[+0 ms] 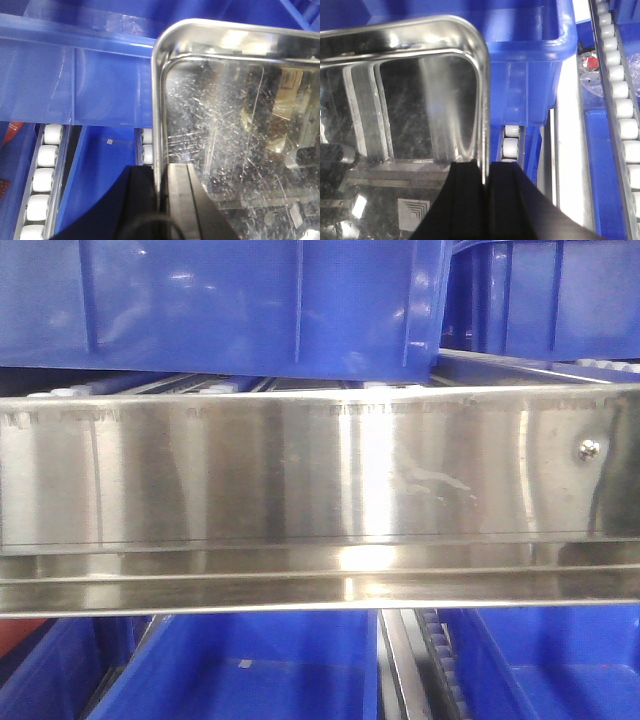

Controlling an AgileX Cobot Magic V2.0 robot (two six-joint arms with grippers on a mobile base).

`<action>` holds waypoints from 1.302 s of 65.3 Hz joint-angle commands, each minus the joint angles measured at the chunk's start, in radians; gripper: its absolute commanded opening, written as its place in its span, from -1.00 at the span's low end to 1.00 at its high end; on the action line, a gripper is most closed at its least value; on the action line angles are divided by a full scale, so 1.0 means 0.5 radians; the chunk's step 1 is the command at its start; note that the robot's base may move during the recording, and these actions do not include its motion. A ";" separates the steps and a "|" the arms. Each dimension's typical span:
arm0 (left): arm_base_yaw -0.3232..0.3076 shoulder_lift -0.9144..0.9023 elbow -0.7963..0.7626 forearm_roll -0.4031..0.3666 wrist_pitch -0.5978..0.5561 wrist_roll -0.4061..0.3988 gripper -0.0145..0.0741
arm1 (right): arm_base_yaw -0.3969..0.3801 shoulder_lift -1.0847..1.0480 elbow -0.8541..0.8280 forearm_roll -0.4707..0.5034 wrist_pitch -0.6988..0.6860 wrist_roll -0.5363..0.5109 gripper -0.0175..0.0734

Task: Stack silver trays without gaps
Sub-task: 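Pull the held tray off the shelf toward the robot, then drive the base away from the rack holding the tray in both grippers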

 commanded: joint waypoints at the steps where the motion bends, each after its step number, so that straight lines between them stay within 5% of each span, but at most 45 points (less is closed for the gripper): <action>1: -0.005 -0.029 -0.026 0.055 -0.026 0.006 -0.71 | -0.008 -0.014 -0.019 -0.085 -0.061 -0.021 -0.78; 85: 0.002 -0.029 -0.026 0.063 -0.026 0.006 -0.71 | -0.008 -0.014 -0.019 -0.085 -0.064 -0.021 -0.78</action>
